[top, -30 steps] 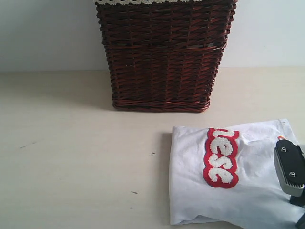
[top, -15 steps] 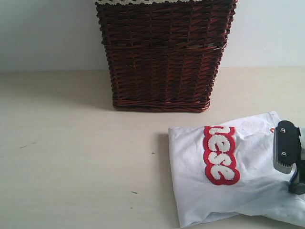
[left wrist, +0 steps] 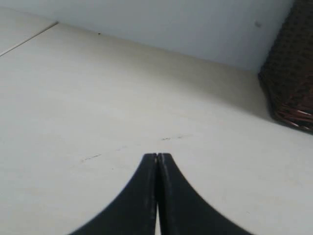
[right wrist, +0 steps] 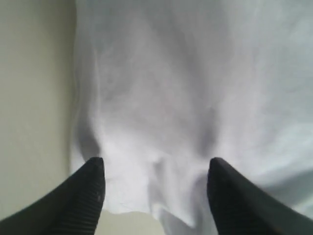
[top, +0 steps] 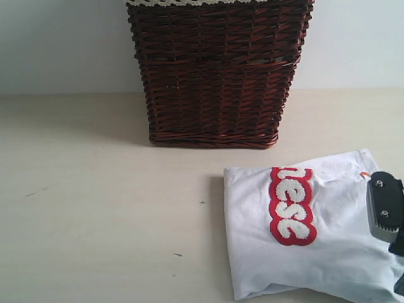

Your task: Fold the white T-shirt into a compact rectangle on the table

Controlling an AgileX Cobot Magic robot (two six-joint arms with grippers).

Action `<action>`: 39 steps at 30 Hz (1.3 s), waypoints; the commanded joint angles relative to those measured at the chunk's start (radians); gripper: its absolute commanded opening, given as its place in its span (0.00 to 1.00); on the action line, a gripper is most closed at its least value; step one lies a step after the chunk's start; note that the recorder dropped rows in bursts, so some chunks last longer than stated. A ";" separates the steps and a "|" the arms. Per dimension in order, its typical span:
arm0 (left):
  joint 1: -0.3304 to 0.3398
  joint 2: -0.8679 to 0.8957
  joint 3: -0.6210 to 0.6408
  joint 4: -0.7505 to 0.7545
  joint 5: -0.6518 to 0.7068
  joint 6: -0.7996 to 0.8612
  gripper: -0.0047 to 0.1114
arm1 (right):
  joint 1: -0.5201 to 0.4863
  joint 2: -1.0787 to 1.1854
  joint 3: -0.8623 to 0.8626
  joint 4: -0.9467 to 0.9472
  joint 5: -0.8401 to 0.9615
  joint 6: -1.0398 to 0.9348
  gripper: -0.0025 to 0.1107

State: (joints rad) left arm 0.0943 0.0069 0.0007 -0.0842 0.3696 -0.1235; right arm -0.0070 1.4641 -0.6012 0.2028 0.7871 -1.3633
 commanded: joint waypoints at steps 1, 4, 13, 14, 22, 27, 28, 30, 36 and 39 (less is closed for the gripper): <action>0.002 -0.007 -0.001 -0.006 -0.009 -0.003 0.04 | -0.005 -0.205 -0.048 0.005 -0.048 -0.050 0.56; 0.002 -0.007 -0.001 -0.006 -0.009 -0.003 0.04 | -0.005 -0.254 -0.075 0.055 -0.194 -0.055 0.56; 0.002 -0.007 -0.001 -0.006 -0.009 -0.003 0.04 | -0.007 0.051 -0.075 0.113 -0.423 -0.003 0.55; 0.002 -0.007 -0.001 -0.006 -0.009 -0.003 0.04 | -0.007 0.083 -0.075 0.113 -0.455 0.019 0.55; 0.002 -0.007 -0.001 -0.006 -0.009 -0.003 0.04 | -0.007 0.254 -0.075 0.132 -0.666 0.106 0.43; 0.002 -0.007 -0.001 -0.006 -0.009 -0.003 0.04 | -0.007 0.293 -0.075 0.139 -0.703 0.146 0.31; 0.002 -0.007 -0.001 -0.006 -0.009 -0.003 0.04 | -0.005 0.285 -0.075 0.139 -0.698 0.146 0.31; 0.002 -0.007 -0.001 -0.006 -0.009 -0.003 0.04 | -0.004 0.241 -0.075 0.139 -0.684 0.146 0.31; 0.002 -0.007 -0.001 -0.006 -0.009 -0.003 0.04 | -0.004 -0.039 -0.075 0.143 -0.686 0.209 0.31; 0.002 -0.007 -0.001 -0.006 -0.009 -0.003 0.04 | -0.004 -0.205 -0.075 0.277 -0.686 0.396 0.31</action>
State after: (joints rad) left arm 0.0943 0.0069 0.0007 -0.0842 0.3696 -0.1235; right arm -0.0087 1.3870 -0.6758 0.3786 0.1078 -1.1077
